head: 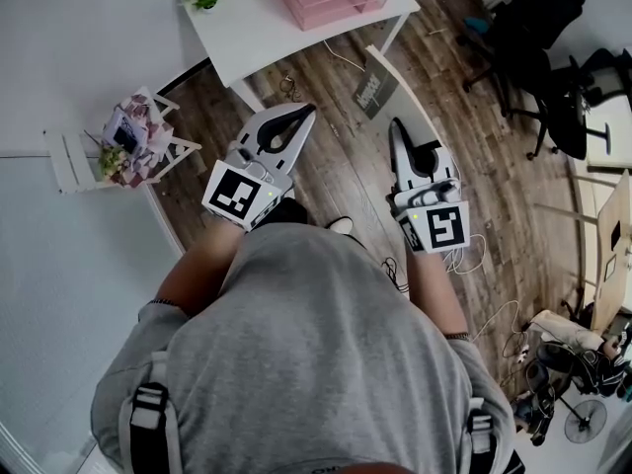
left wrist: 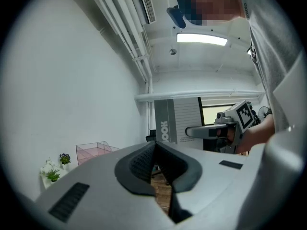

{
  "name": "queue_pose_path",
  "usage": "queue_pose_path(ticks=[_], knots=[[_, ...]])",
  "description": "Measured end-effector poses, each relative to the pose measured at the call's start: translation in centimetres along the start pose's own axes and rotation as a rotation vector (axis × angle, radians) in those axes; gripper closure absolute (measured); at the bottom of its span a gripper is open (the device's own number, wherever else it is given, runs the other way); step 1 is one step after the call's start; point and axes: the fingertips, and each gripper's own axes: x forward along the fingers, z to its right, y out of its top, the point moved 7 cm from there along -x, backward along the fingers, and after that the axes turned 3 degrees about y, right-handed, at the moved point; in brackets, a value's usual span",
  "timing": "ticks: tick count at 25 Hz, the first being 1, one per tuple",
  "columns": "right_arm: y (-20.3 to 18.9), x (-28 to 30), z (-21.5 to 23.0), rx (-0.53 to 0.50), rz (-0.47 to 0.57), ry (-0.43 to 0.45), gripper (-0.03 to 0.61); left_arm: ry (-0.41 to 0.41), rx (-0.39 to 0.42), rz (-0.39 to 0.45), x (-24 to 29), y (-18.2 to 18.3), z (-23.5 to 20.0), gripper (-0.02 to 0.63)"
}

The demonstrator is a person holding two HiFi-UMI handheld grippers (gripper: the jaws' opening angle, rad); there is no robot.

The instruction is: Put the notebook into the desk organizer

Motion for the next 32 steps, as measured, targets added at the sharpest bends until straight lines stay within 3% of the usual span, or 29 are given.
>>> queue_pose_path(ticks=[9,24,32], knots=[[0.0,-1.6,0.6,0.008,0.005,0.012,0.563,0.011,0.004,0.004,0.2,0.2,1.9,0.594],[-1.0,-6.4,2.2,0.027,-0.006,0.121,0.563,0.065,0.017,-0.003,0.9,-0.4,8.3,0.594],[-1.6,-5.5,3.8,0.035,-0.007,0.132,0.563,0.066,0.011,-0.014,2.4,-1.3,7.8,0.594]])
